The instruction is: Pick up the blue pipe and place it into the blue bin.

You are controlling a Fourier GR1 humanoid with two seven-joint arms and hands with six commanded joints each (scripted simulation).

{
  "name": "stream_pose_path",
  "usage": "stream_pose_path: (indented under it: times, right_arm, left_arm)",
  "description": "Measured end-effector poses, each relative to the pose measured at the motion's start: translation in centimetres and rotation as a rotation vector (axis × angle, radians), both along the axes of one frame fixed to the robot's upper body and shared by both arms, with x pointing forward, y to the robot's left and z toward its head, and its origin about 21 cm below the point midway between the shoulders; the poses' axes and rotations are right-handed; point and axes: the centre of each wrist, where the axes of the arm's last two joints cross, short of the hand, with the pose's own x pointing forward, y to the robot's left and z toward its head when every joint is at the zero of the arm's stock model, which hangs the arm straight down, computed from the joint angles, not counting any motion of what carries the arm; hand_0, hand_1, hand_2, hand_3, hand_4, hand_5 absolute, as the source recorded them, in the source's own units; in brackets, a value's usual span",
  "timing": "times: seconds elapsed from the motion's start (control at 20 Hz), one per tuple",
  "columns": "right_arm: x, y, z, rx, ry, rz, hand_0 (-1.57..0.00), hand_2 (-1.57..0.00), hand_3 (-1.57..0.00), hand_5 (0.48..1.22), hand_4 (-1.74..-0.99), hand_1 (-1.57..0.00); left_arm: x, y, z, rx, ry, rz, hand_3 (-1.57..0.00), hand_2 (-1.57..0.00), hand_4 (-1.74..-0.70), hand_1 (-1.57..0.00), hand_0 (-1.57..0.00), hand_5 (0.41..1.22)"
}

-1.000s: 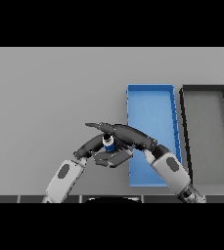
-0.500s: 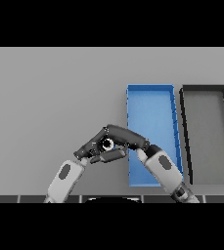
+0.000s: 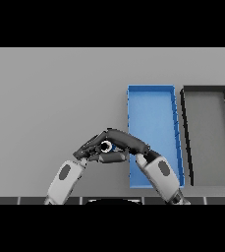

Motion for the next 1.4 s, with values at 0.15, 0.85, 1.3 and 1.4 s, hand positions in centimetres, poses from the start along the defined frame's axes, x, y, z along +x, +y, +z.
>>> stream_pose_path:
  times: [0.15,0.85,1.3,1.4]
  right_arm:
    - [-0.4,-0.1,0.2,0.008,-0.013,-0.008,-1.56,-1.56,-1.56,1.209,-1.497,-1.56]
    - [0.3,0.3,0.4,0.034,-0.045,-0.058,-1.57,-1.57,-1.57,1.22,-1.497,-1.57]
    - [1.9,-0.7,6.4,0.197,0.055,-0.062,-1.57,-1.57,-1.57,1.221,-1.496,-1.57]
    - [2.5,-1.1,9.2,0.262,0.032,-0.048,-1.57,-1.57,-1.57,1.221,-1.497,-1.57]
  left_arm:
    - [-0.3,0.4,0.1,0.055,-0.026,-0.016,-0.54,-0.68,-1.32,-0.7,-0.75,1.221]
    - [0.4,0.6,-0.7,0.193,0.12,0.014,-0.02,-0.03,-0.97,-0.03,-0.03,0.544]
    - [0.3,0.5,-0.8,0.22,0.131,0.031,0.0,0.0,-0.96,0.0,0.0,0.475]
    - [0.3,0.6,-0.8,0.236,0.137,0.038,0.0,0.0,-0.95,0.0,0.0,0.474]
